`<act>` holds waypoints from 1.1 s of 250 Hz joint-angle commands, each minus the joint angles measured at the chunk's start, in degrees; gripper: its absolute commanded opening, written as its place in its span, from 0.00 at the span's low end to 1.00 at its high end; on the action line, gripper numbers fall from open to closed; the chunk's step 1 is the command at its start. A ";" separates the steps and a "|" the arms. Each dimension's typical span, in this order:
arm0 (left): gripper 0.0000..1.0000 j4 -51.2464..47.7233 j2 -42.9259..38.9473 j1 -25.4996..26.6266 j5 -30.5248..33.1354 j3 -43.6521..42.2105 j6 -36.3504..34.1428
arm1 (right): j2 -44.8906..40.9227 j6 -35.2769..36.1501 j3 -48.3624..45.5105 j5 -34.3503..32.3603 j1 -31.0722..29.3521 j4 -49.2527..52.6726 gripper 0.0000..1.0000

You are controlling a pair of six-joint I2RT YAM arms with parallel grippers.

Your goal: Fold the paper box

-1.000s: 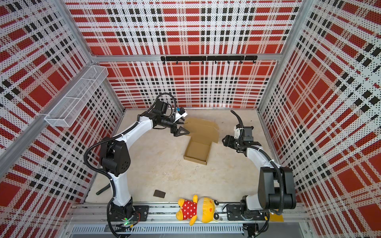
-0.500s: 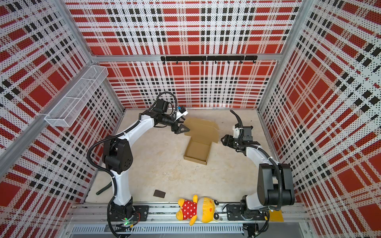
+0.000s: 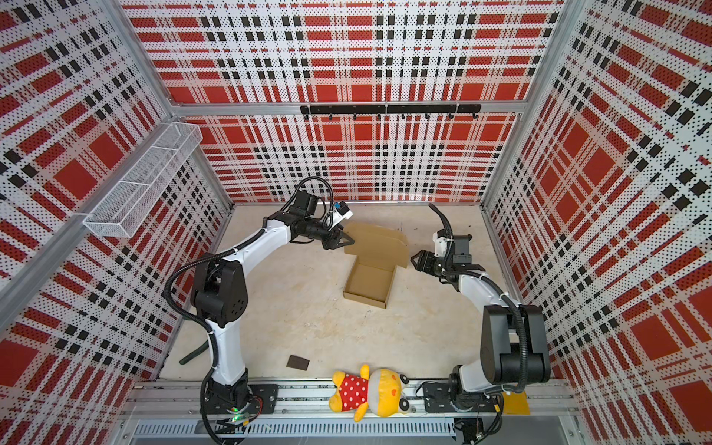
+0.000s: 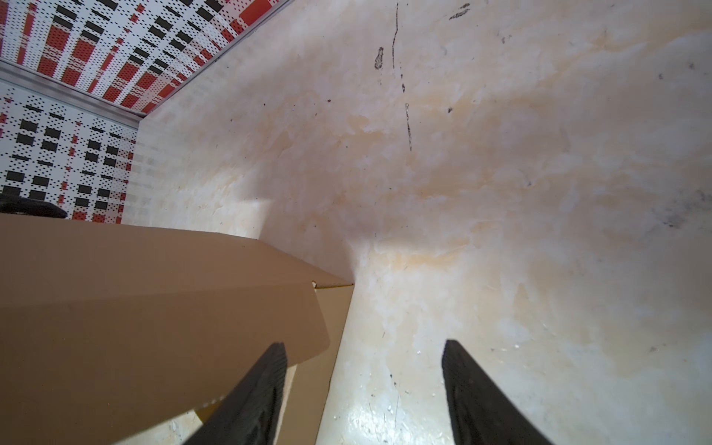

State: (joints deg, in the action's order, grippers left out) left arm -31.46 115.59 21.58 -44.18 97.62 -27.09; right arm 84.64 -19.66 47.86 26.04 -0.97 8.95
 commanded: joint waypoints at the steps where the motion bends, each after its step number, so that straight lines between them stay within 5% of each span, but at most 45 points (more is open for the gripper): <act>1: 0.36 2.23 -3.74 0.39 1.45 -1.03 2.09 | 0.96 1.20 -0.55 1.27 -0.90 -2.97 0.66; 55: 0.33 2.95 -5.62 1.11 4.06 -2.41 3.16 | -0.36 1.38 -0.88 0.44 -3.18 -2.68 0.66; 87: 0.15 4.18 -6.91 1.25 5.11 -4.00 4.63 | -1.30 1.51 -1.41 0.19 -3.33 -2.26 0.66; 146: 0.08 5.13 -7.73 2.58 7.52 -4.79 6.45 | -2.85 0.79 -3.25 0.18 -4.33 -2.96 0.66; 179: 0.08 6.63 -8.52 3.40 9.43 -5.90 9.01 | -3.31 0.37 -4.04 0.63 -5.48 -3.76 0.66; 220: 0.24 7.73 -10.36 3.84 11.29 -9.01 10.31 | -4.63 -0.11 -5.52 0.72 -6.23 -5.00 0.66; 275: 0.26 9.33 -12.13 3.35 11.42 -12.84 10.56 | -6.09 -0.21 -6.46 1.03 -6.32 -4.41 0.66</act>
State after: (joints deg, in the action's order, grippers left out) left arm -24.32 106.10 25.15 -33.17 86.19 -17.87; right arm 80.66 -19.99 42.22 26.50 -7.07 6.52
